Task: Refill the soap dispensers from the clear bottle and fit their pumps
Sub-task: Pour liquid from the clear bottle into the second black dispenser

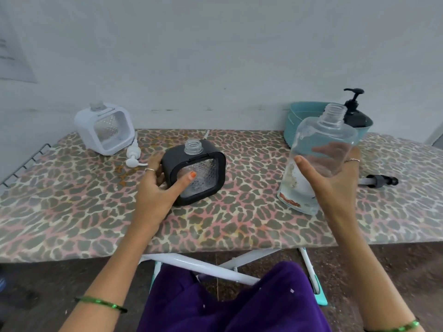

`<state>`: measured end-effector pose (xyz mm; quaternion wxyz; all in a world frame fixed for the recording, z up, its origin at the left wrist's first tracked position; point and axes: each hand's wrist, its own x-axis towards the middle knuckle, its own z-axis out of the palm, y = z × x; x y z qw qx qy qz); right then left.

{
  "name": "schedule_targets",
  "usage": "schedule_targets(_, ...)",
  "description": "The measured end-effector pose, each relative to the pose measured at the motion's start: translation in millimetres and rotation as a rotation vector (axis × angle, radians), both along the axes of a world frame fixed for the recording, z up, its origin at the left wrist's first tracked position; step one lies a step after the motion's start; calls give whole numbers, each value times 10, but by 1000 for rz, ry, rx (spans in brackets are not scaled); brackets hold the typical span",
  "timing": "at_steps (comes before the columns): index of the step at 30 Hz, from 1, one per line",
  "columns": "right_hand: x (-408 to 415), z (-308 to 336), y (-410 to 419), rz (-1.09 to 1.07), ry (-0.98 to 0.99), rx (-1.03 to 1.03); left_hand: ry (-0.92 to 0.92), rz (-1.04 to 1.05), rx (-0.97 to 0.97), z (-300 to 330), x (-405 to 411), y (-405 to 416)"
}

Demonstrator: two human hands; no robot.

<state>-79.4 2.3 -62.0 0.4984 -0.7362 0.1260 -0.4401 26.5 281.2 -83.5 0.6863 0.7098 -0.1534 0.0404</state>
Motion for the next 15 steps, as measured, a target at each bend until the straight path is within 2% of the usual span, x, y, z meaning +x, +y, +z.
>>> schedule_targets(8, 190, 130, 177, -34, 82, -275, 38, -1, 4, -9, -3, 1)
schedule_targets(15, 326, 210, 262, -118, 193, -660, -8, 5, 37, -10, -3, 15)
